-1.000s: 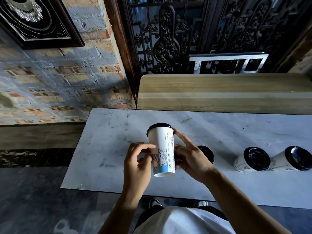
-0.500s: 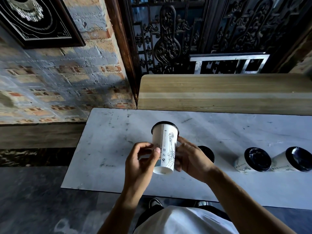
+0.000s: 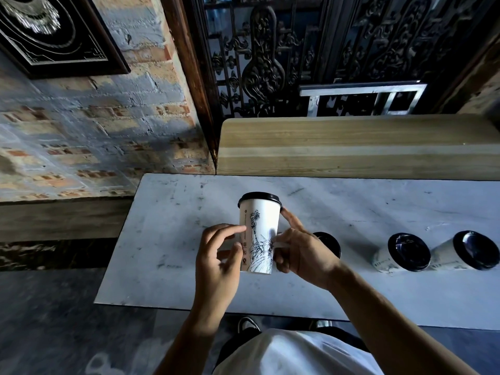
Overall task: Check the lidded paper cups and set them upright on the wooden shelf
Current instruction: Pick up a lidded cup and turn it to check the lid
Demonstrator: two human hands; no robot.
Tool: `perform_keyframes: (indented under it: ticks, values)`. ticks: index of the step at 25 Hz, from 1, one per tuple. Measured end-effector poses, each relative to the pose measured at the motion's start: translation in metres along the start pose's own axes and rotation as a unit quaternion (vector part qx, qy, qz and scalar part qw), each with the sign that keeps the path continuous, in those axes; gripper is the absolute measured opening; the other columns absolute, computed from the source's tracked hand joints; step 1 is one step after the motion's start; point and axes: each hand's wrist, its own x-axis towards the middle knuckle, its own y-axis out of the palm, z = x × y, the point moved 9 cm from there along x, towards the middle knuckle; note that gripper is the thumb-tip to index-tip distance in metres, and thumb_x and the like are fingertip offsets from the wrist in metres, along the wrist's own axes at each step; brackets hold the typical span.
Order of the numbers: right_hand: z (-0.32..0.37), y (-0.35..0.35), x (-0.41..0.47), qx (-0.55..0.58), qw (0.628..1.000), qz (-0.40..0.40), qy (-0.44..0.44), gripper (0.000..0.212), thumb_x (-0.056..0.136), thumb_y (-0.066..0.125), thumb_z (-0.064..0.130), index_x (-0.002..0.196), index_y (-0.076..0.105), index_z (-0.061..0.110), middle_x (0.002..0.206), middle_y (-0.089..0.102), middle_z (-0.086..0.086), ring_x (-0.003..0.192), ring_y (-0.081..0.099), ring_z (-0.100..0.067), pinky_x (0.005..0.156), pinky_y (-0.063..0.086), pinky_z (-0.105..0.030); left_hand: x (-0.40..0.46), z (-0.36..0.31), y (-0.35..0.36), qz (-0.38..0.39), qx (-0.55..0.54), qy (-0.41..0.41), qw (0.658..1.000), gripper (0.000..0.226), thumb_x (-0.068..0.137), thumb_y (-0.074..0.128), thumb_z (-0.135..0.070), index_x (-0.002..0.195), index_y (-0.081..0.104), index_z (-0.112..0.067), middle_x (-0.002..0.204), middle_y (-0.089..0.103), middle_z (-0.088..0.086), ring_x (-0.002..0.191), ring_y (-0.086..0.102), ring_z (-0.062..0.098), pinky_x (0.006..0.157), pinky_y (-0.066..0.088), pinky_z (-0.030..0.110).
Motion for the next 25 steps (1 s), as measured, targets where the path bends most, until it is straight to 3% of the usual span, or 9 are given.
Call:
perform_keyframes:
  ticks: [2, 4, 7, 10, 12, 16, 19, 21, 25]
  values:
    - [0.003, -0.001, -0.001, -0.022, 1.000, -0.007, -0.013, 0.078, 0.087, 0.045, 0.001, 0.150, 0.039, 0.047, 0.073, 0.061, -0.014, 0.055, 0.055, -0.024, 0.048, 0.042, -0.030, 0.002, -0.004, 0.000, 0.000, 0.015, 0.036, 0.999, 0.041, 0.086, 0.057, 0.005, 0.107, 0.077, -0.024, 0.113, 0.060, 0.004, 0.112, 0.064, 0.021, 0.082, 0.055, 0.022]
    - [0.005, -0.002, -0.002, -0.045, 0.999, -0.013, -0.023, 0.080, 0.094, 0.037, -0.009, 0.150, 0.036, 0.048, 0.071, 0.061, -0.013, 0.054, 0.053, -0.022, 0.049, 0.039, -0.031, 0.001, -0.006, 0.002, 0.000, 0.011, 0.045, 0.999, 0.044, 0.083, 0.056, 0.004, 0.103, 0.078, -0.029, 0.109, 0.060, 0.004, 0.107, 0.064, 0.019, 0.080, 0.053, 0.018]
    - [0.007, -0.001, -0.002, -0.055, 0.998, -0.010, -0.027, 0.082, 0.096, 0.037, -0.011, 0.152, 0.033, 0.049, 0.073, 0.059, -0.015, 0.053, 0.052, -0.021, 0.049, 0.038, -0.031, -0.001, -0.005, 0.004, 0.000, -0.028, 0.007, 1.000, 0.047, 0.080, 0.054, 0.004, 0.099, 0.076, -0.034, 0.106, 0.065, 0.006, 0.098, 0.066, 0.017, 0.075, 0.049, 0.011]
    - [0.009, -0.002, -0.004, -0.051, 0.998, -0.017, -0.031, 0.076, 0.097, 0.042, -0.007, 0.149, 0.037, 0.048, 0.079, 0.062, -0.016, 0.054, 0.052, -0.020, 0.049, 0.039, -0.031, -0.002, 0.006, 0.006, 0.009, -0.068, -0.048, 0.996, 0.046, 0.077, 0.055, 0.001, 0.100, 0.076, -0.033, 0.109, 0.068, 0.004, 0.086, 0.067, 0.019, 0.072, 0.051, 0.013]
    - [0.009, -0.006, -0.004, -0.043, 0.998, -0.031, -0.036, 0.072, 0.098, 0.045, -0.005, 0.148, 0.041, 0.045, 0.078, 0.060, -0.014, 0.056, 0.052, -0.020, 0.049, 0.039, -0.031, -0.003, 0.012, 0.007, 0.011, -0.086, -0.072, 0.994, 0.041, 0.079, 0.059, -0.006, 0.100, 0.075, -0.037, 0.109, 0.071, 0.005, 0.091, 0.069, 0.016, 0.077, 0.053, 0.014]
    - [0.003, -0.010, 0.004, -0.013, 0.999, -0.038, -0.030, 0.063, 0.089, 0.057, 0.006, 0.148, 0.052, 0.025, 0.086, 0.059, -0.016, 0.057, 0.053, -0.021, 0.051, 0.039, -0.031, -0.005, 0.014, 0.008, 0.006, -0.113, -0.094, 0.989, 0.026, 0.084, 0.066, -0.016, 0.104, 0.073, -0.031, 0.105, 0.076, -0.005, 0.102, 0.071, 0.011, 0.080, 0.052, 0.011]
    - [0.006, -0.001, 0.004, -0.033, 0.998, -0.001, -0.044, 0.037, 0.091, 0.057, 0.010, 0.126, 0.069, 0.006, 0.090, 0.060, -0.020, 0.063, 0.050, -0.021, 0.053, 0.041, -0.028, -0.005, 0.017, 0.009, 0.004, -0.112, -0.105, 0.988, 0.025, 0.084, 0.066, -0.017, 0.105, 0.071, -0.030, 0.103, 0.078, -0.009, 0.102, 0.072, 0.010, 0.082, 0.053, 0.013]
    - [0.007, -0.002, 0.004, -0.033, 0.998, -0.005, -0.045, 0.027, 0.089, 0.060, 0.012, 0.110, 0.075, 0.004, 0.091, 0.058, -0.021, 0.065, 0.050, -0.022, 0.053, 0.043, -0.027, -0.006, 0.021, 0.008, 0.005, -0.105, -0.110, 0.988, 0.025, 0.083, 0.067, -0.019, 0.104, 0.071, -0.032, 0.103, 0.078, -0.010, 0.102, 0.072, 0.011, 0.083, 0.054, 0.015]
    - [0.002, -0.006, 0.008, -0.042, 0.998, -0.009, -0.043, 0.028, 0.091, 0.060, 0.010, 0.113, 0.072, -0.003, 0.099, 0.057, -0.025, 0.071, 0.052, -0.025, 0.057, 0.044, -0.029, -0.005, 0.026, 0.007, 0.008, -0.095, -0.112, 0.989, 0.025, 0.083, 0.068, -0.019, 0.104, 0.070, -0.033, 0.103, 0.078, -0.011, 0.102, 0.073, 0.010, 0.084, 0.055, 0.018]
